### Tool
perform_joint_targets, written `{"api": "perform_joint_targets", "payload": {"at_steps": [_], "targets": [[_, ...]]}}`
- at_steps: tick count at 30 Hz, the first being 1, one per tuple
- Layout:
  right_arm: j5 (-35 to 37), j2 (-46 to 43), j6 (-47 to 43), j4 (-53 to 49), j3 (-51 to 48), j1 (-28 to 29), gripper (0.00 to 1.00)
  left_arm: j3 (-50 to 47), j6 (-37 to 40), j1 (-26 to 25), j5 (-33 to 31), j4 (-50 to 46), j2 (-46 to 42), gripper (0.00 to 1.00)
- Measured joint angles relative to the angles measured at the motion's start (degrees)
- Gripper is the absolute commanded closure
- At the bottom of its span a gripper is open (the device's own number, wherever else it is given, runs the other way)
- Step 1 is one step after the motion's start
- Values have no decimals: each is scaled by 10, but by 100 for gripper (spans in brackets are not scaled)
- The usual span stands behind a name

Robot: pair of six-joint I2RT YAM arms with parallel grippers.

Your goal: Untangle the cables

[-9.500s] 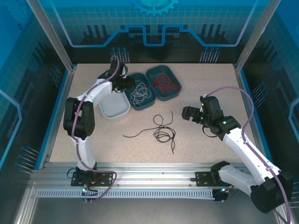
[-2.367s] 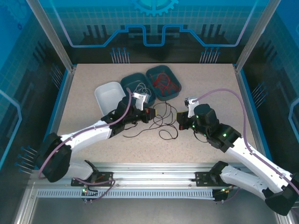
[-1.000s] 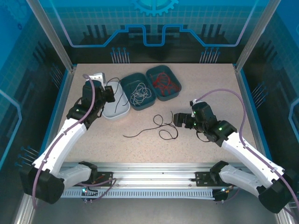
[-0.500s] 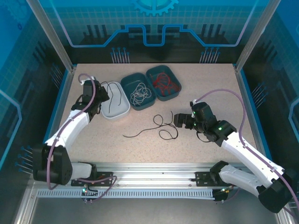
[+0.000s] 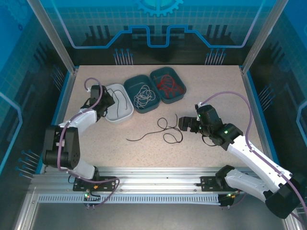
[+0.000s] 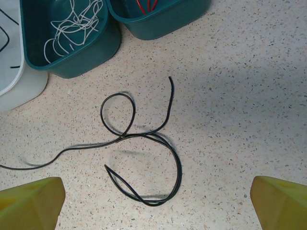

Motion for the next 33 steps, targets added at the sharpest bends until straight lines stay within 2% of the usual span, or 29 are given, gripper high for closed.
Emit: {"api": "perform_joint_targets", "payload": {"at_steps": [2,4,11,18,22,25,27,33], "targets": [[0,0,0,0,0,0,0,0,0,0,10,3,9,62],[2,-1,0,0,0,0,0,0,-4,0,19,4,12,54],[9,-10,0,0,0,0,0,0,-14,0,34,2,3,42],[12,-4,0,0,0,0,0,1,-12,0,49,-15,-60,35],[17,6,1,0,0,1,0,1,-5,-4,68,-31,-87,23],[30,13,6,-5,0,1,0,1,6,-30,74,-54,-111,11],[39,21,14,-13,0,2,0,1,19,-70,73,-71,-130,1],[68,71,24,-34,7,31,1,-12,32,-198,73,-103,-170,1]]}}
